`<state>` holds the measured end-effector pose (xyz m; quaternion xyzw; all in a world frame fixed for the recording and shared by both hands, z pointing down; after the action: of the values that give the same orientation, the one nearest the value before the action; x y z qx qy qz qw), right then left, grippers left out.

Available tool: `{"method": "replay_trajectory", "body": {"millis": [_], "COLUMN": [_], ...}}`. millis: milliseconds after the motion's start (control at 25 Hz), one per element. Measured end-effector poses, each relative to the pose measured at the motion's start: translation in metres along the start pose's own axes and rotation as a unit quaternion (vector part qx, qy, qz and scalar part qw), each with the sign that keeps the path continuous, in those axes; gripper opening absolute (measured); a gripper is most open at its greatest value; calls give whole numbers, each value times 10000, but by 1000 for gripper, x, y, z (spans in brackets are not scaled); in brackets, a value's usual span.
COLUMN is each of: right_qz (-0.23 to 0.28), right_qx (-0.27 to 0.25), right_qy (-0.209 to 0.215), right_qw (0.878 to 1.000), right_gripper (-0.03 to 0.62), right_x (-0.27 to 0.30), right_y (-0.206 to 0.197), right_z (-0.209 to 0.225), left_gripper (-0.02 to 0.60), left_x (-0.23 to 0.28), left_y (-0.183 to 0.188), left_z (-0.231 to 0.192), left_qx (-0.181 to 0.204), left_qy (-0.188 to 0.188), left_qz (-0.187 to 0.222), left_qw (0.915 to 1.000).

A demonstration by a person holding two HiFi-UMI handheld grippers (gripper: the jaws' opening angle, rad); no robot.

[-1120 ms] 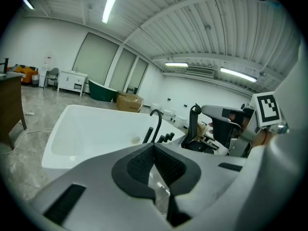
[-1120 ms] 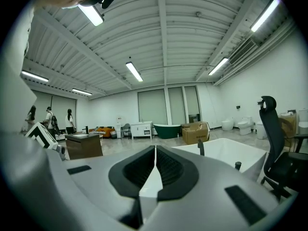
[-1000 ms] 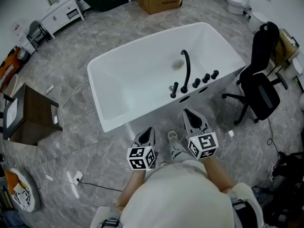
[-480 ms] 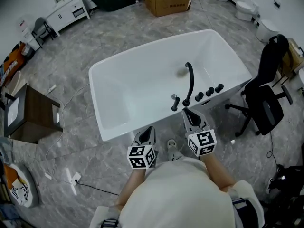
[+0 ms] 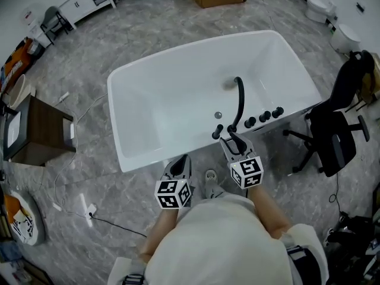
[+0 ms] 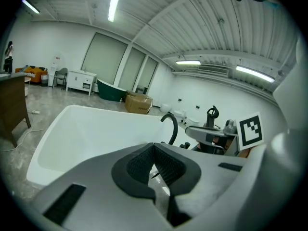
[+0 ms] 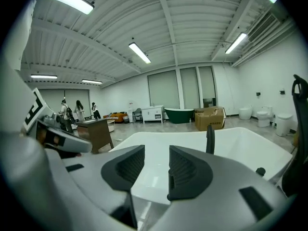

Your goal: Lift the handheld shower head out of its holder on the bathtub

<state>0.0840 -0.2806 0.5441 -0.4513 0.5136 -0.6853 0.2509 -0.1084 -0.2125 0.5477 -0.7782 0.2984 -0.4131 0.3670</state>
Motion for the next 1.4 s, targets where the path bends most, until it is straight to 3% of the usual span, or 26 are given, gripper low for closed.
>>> {"method": "replay_trajectory", "body": {"millis": [560,1160,1280,1400], "right_qz": [-1158,-1742,-1841,-1816], "right_qx": [-135,-306,-458,-535], "right_qy": [246,361,273,253], "right_qw": [9929,9836,9815,9816], "right_gripper": [221,215,146,143], "right_x": [81,142,144,146], "right_y": [-97,-135,-139,-136], "right_z": [36,36,36,34], "left_gripper": [20,20,20,20], "left_x": [53,65,65,64], "left_y": [-2,-3,-3,0], "left_z": [6,-9,-12,-14], "left_qx": [-179,-308,-326,-334], "left_qy": [121,358,391,409], "left_qz": [-250,-338,-315,-280], "left_qw": [9995,9983,9982,9982]}}
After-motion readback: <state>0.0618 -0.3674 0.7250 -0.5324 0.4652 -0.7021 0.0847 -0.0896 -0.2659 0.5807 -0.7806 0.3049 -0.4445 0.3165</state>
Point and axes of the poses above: the fingertips, and each gripper's own axes: x forward along the fingers, z to its right, y out of its top, the point moved 6 cm from there along -x, backward along the fingers, and after that the axes turned 6 degrees about -y, right-handed, at the moved point
